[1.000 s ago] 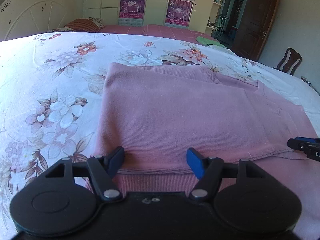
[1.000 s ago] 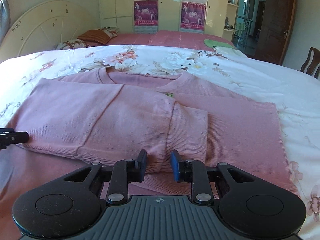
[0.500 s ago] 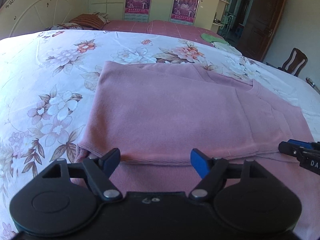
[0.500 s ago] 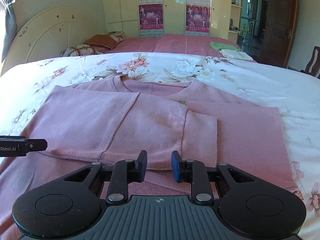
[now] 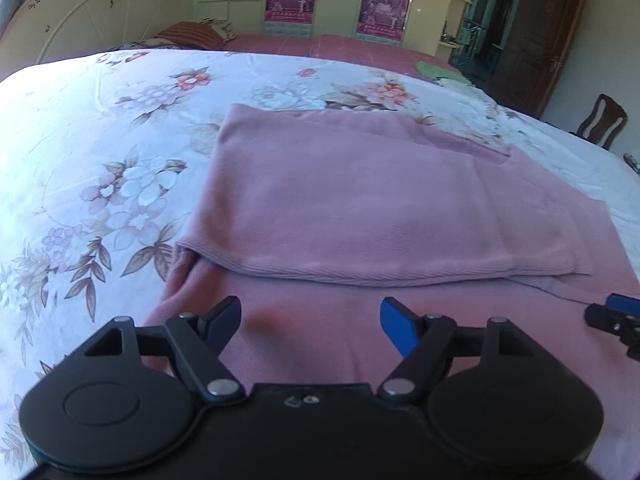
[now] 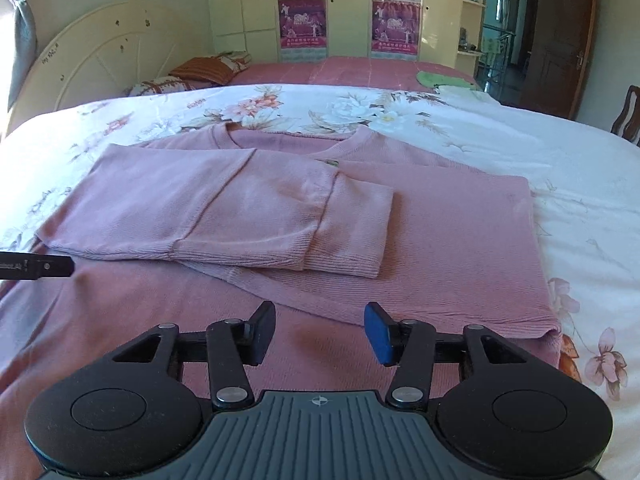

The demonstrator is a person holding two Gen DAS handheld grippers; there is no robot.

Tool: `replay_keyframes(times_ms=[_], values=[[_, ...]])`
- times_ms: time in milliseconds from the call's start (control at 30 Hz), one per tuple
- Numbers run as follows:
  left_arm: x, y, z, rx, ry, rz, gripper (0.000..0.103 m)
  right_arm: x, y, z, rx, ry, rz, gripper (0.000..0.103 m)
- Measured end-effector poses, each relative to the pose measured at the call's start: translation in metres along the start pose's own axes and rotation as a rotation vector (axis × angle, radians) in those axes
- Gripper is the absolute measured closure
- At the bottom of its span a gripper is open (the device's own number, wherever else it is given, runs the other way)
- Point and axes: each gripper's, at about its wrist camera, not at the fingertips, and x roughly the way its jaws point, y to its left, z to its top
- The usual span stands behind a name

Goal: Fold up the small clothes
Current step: 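Move both tools back toward the sweatshirt hem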

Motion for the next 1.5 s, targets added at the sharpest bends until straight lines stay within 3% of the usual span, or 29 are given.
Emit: replay_keyframes(times_ms=[167,367,533,667,933,1033,1267,1367,1500], values=[[-0.011,-0.045,-0.019,0.043,0.007,-0.072,0.027,-0.005,0.034,-0.013,-0.097,-0.004,0.085,0.053],[-0.013,-0.064,-0.049,0.123,0.027,-0.044,0.027,-0.004,0.046,-0.033,-0.154,0.04,0.131,0.053],[-0.024,-0.043,-0.065,0.152,0.038,0.008,0.017,-0.011,0.03,-0.052,-0.201,0.029,0.061,0.053],[-0.036,-0.013,-0.076,0.131,0.047,0.042,0.012,-0.032,-0.002,-0.071,-0.149,0.029,-0.018,0.053],[-0.053,0.022,-0.087,0.144,0.031,0.006,0.012,-0.071,-0.024,-0.1,-0.021,0.032,-0.182,0.053],[-0.066,0.033,-0.092,0.118,0.031,-0.007,0.016,-0.083,-0.013,-0.102,0.017,0.04,-0.215,0.053],[-0.089,0.016,-0.11,0.136,0.015,-0.152,0.017,-0.102,0.064,-0.101,0.048,0.011,-0.059,0.053],[-0.083,0.011,-0.119,0.174,0.029,-0.139,0.017,-0.093,0.089,-0.106,0.024,0.034,-0.053,0.053],[-0.088,0.02,-0.132,0.221,0.021,-0.109,0.017,-0.089,0.082,-0.126,0.02,0.073,-0.116,0.053]])
